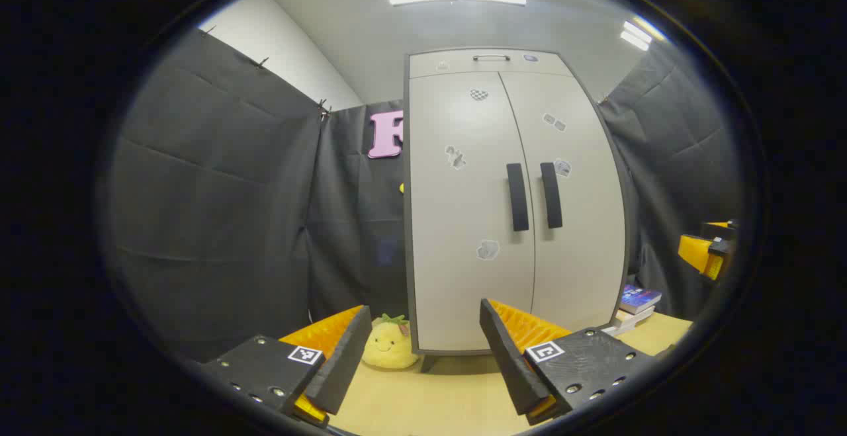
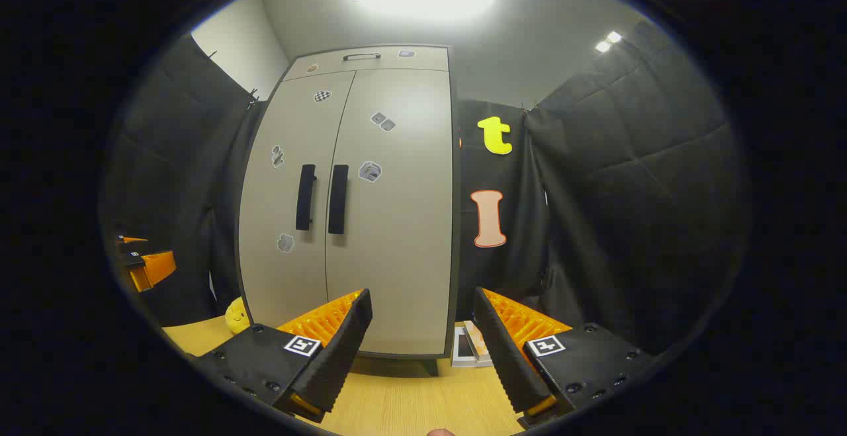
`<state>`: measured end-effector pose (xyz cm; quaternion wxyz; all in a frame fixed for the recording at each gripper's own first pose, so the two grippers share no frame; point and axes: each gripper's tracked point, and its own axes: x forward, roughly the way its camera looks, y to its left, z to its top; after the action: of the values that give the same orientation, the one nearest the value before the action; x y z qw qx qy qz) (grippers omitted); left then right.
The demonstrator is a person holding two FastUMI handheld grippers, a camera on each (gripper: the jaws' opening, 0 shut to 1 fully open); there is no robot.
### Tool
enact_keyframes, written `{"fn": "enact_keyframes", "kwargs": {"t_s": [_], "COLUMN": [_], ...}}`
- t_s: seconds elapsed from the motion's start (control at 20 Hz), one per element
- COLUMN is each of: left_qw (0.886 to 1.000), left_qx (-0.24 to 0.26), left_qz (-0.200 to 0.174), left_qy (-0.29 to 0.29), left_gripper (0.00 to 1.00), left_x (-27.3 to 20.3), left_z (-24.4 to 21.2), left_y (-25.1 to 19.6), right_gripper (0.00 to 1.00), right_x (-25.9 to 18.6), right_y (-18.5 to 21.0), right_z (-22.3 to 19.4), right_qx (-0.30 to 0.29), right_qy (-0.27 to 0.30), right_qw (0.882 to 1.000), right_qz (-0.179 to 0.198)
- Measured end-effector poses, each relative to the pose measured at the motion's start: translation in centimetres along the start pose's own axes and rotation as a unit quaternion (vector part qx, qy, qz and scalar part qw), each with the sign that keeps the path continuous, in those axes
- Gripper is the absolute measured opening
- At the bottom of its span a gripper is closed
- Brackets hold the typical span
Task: Open the right door of the double-door shoe cabinet with the right hand, and open the left door with the left hand.
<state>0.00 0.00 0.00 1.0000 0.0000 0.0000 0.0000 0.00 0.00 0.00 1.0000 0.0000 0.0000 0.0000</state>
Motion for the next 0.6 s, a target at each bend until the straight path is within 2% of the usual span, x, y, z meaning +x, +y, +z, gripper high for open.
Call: {"fn": "enact_keyframes", "kwargs": {"t_s": [0.6], "left_qw": [1.000], "left_qx": [0.011], "left_qz": [0.006], "left_qy": [-0.007], "left_gripper": [0.96], "left_x": [0.4], "left_z": [0.1], "left_y": [0.1], "right_gripper": [0.98], "right_x": [0.7], "right_y": [1.0], "right_z": [-0.4], "right_qx": [0.002], "right_qy": [0.010], "right_qw": [1.000], "right_qz": [0.001]}}
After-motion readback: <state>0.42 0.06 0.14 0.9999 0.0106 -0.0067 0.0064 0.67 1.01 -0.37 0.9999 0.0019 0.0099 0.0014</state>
